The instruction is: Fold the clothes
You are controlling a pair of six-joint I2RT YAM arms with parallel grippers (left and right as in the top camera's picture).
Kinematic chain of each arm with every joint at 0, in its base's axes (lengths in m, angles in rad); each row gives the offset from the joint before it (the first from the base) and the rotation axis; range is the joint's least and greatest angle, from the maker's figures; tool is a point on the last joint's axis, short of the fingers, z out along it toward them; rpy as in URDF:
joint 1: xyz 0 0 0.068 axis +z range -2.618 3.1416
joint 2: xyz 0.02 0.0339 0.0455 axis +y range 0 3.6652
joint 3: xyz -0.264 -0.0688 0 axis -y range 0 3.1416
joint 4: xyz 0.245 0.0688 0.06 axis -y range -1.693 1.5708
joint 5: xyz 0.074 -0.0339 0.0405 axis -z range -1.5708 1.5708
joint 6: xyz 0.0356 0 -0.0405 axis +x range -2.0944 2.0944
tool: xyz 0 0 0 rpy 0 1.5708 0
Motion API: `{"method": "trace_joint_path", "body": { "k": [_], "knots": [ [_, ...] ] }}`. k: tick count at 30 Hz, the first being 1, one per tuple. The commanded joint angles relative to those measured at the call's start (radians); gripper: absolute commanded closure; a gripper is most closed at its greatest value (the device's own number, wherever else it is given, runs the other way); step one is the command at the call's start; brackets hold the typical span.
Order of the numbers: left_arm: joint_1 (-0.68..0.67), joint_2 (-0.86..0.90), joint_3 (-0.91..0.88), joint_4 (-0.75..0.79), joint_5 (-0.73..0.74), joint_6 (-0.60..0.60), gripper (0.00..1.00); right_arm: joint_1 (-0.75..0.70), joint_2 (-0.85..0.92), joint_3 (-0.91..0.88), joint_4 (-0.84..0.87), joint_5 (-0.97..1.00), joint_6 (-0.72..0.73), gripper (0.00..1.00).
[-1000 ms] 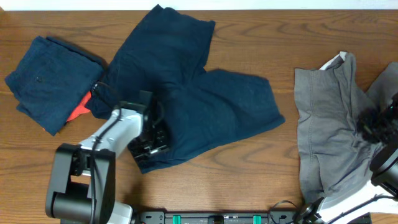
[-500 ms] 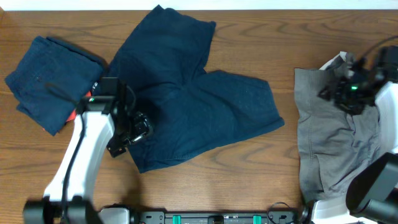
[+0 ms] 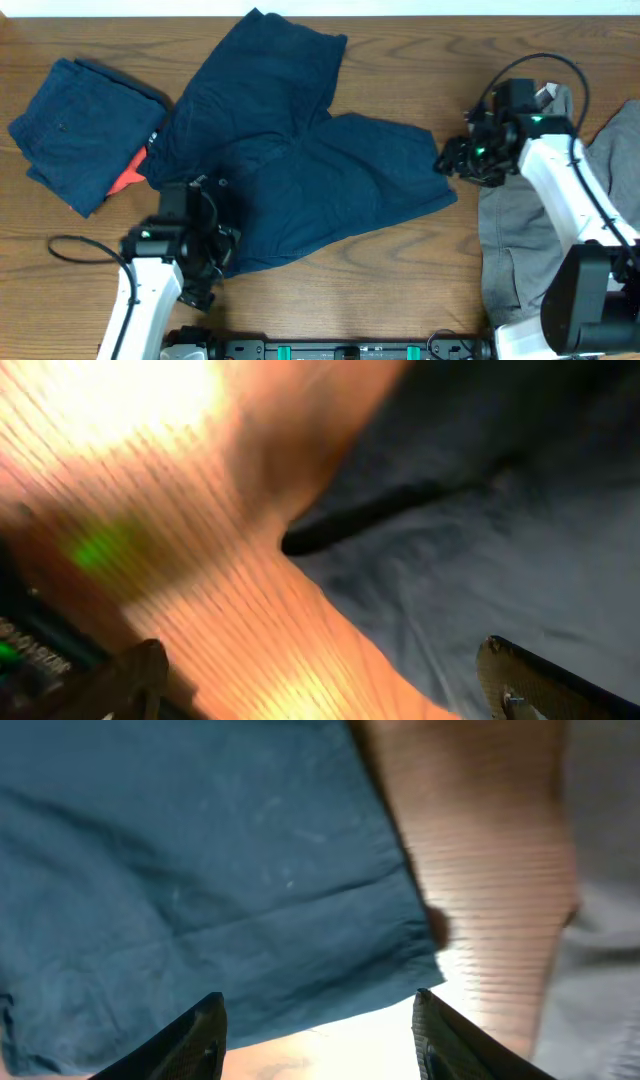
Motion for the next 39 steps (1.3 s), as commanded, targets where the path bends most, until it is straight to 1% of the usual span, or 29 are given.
{"method": "trace_joint_path", "body": {
  "k": [1, 4, 5, 6, 7, 9, 10, 11, 12, 15, 16, 20, 25, 28, 33, 35, 37, 38, 39],
  "knots": [
    [-0.002, 0.000, -0.113, 0.093, 0.111, -0.079, 0.00, 0.042, 0.006, -0.011, 0.002, 0.056, 0.065, 0.42],
    [-0.002, 0.000, -0.206, 0.234, 0.127, -0.082, 0.01, 0.067, 0.006, -0.011, 0.003, 0.060, 0.080, 0.42],
    [-0.002, 0.000, -0.232, 0.283, 0.127, -0.082, 0.02, 0.072, 0.006, -0.011, 0.003, 0.060, 0.087, 0.42],
    [-0.001, 0.000, -0.248, 0.318, 0.127, -0.082, 0.05, 0.077, 0.006, -0.011, 0.003, 0.060, 0.087, 0.42],
    [-0.001, 0.000, -0.262, 0.352, 0.126, -0.082, 0.11, 0.082, 0.006, -0.011, 0.003, 0.060, 0.087, 0.42],
    [-0.001, 0.000, -0.272, 0.396, 0.118, -0.082, 0.25, 0.088, 0.006, -0.011, 0.002, 0.060, 0.090, 0.42],
    [-0.001, 0.000, -0.272, 0.410, 0.103, -0.081, 0.35, 0.089, 0.006, -0.011, 0.001, 0.060, 0.090, 0.42],
    [-0.001, 0.000, -0.271, 0.424, 0.083, -0.081, 0.45, 0.090, 0.006, -0.011, -0.001, 0.060, 0.091, 0.42],
    [-0.001, 0.000, -0.272, 0.436, 0.064, -0.081, 0.59, 0.090, 0.006, -0.011, -0.005, 0.060, 0.092, 0.42],
    [-0.001, 0.000, -0.271, 0.467, 0.044, -0.070, 0.90, 0.090, 0.006, -0.011, -0.032, 0.060, 0.109, 0.42],
    [-0.001, 0.000, -0.271, 0.470, 0.047, -0.070, 0.94, 0.092, 0.006, -0.012, -0.045, 0.060, 0.111, 0.43],
    [-0.001, 0.000, -0.266, 0.470, 0.097, -0.019, 0.94, 0.097, 0.006, -0.032, -0.085, 0.060, 0.147, 0.43],
    [-0.002, -0.001, -0.266, 0.448, 0.128, 0.020, 0.94, 0.106, 0.006, -0.124, -0.060, 0.056, 0.210, 0.43],
    [-0.002, -0.001, -0.266, 0.409, 0.128, 0.041, 0.94, 0.113, 0.006, -0.204, 0.030, 0.051, 0.248, 0.43],
    [-0.002, -0.001, -0.266, 0.364, 0.132, 0.082, 0.94, 0.124, 0.006, -0.329, 0.277, 0.053, 0.296, 0.45],
    [-0.002, -0.001, -0.266, 0.364, 0.142, 0.088, 0.94, 0.124, 0.006, -0.357, 0.357, 0.058, 0.309, 0.48],
    [-0.002, -0.001, -0.266, 0.365, 0.146, 0.097, 0.94, 0.124, 0.006, -0.377, 0.420, 0.060, 0.311, 0.53],
    [-0.002, -0.001, -0.266, 0.365, 0.146, 0.105, 0.94, 0.124, 0.006, -0.380, 0.431, 0.060, 0.311, 0.58],
    [-0.002, -0.001, -0.266, 0.365, 0.146, 0.116, 0.94, 0.124, 0.006, -0.381, 0.433, 0.060, 0.311, 0.67]
  ]
}}
